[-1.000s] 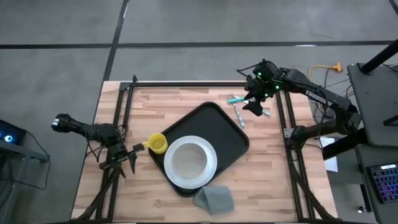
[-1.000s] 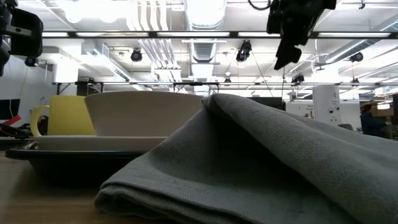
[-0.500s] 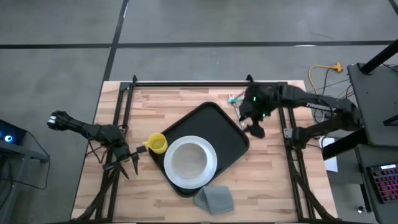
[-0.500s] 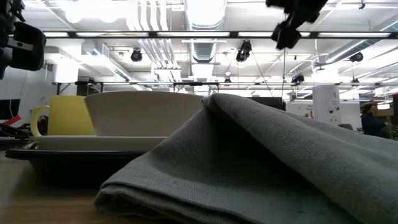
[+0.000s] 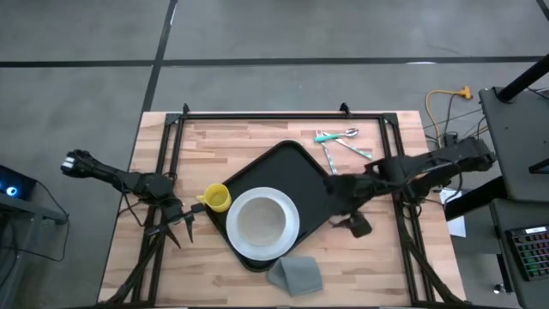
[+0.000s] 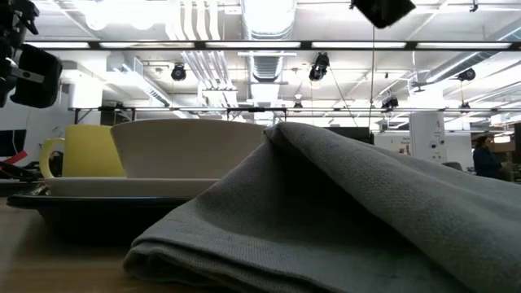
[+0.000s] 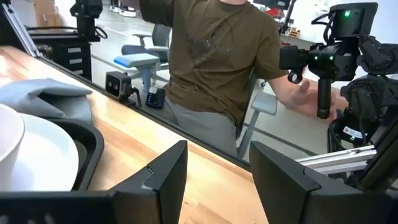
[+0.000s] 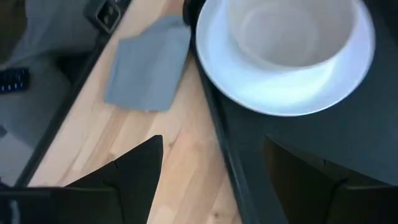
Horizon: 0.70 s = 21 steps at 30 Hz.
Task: Set up tray
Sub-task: Put the gray napkin on the black tray to the right of the white plate
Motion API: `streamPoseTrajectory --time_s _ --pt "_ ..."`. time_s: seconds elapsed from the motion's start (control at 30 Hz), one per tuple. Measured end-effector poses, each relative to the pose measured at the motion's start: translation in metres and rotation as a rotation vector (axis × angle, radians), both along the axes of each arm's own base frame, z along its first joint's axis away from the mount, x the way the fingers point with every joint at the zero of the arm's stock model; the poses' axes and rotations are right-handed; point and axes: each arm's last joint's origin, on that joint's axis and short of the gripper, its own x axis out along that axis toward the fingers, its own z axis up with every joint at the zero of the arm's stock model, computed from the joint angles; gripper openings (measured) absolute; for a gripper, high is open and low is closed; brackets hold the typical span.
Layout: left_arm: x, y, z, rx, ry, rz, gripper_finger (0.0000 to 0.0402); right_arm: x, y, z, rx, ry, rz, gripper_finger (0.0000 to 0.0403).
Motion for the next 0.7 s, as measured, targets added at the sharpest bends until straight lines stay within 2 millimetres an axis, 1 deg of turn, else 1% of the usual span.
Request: streamPoseTrajectory --time_s 0.2,0.33,0.5,0.7 --pt "0.001 0.0 -0.003 0.008 0.026 0.0 0.0159 0.021 0.017 -0.024 -0.04 0.084 0.083 0.0259" --pt "0.002 0.0 -0.003 0.011 0.035 -0.001 0.0159 0.036 0.027 -0.034 -0.049 0.114 0.142 0.0253" --pt "0.002 -0.001 0.001 0.003 0.004 -0.001 0.0159 0.055 0.042 -0.039 -0.024 0.124 0.243 0.0248" --pt "0.001 0.0 0.012 -0.032 -0.119 0.0 0.0159 0.07 0.065 -0.036 -0.051 0.088 0.351 0.0247"
